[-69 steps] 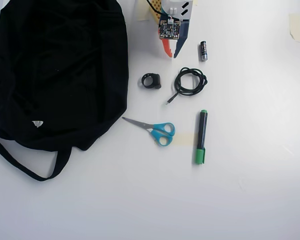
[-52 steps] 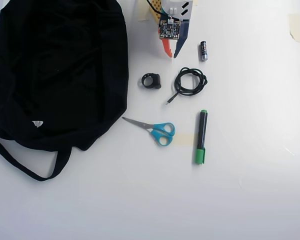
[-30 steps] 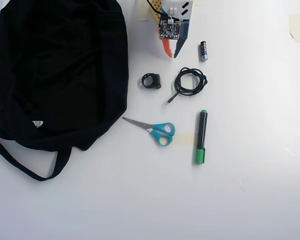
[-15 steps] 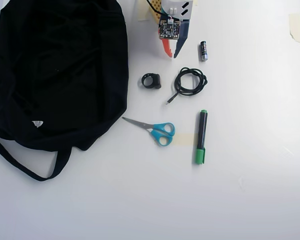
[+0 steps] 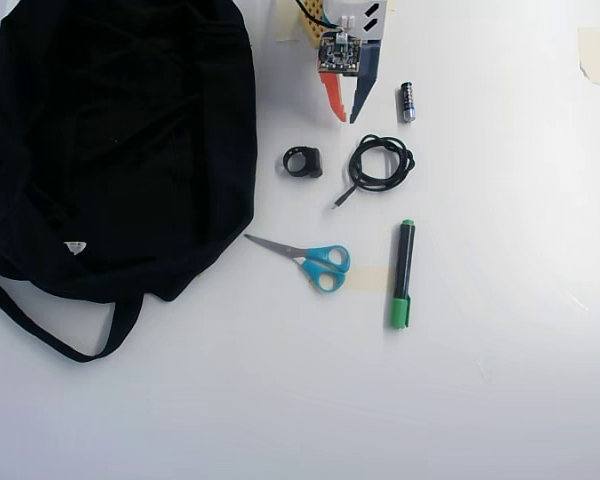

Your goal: Put the cable into the black bag

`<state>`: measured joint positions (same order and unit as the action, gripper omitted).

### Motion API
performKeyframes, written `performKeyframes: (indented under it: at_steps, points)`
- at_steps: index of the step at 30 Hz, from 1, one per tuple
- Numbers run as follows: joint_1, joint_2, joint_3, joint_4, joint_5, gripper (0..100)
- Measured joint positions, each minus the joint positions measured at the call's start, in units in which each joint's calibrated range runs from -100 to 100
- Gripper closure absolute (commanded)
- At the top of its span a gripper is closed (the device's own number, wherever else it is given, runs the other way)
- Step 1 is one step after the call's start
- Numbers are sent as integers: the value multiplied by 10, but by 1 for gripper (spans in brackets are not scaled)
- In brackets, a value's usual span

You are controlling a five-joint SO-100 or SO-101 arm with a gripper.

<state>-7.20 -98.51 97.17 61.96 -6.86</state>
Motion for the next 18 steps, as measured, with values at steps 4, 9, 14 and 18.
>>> performKeyframes:
  at_steps: [4,9,14,18]
  points:
    - [-11,57,-47,-82,0,98]
    - [-21,174,-162,-184,0,98]
    - [-18,299,-252,-276,2,98]
    - [-13,421,-329,-350,3,98]
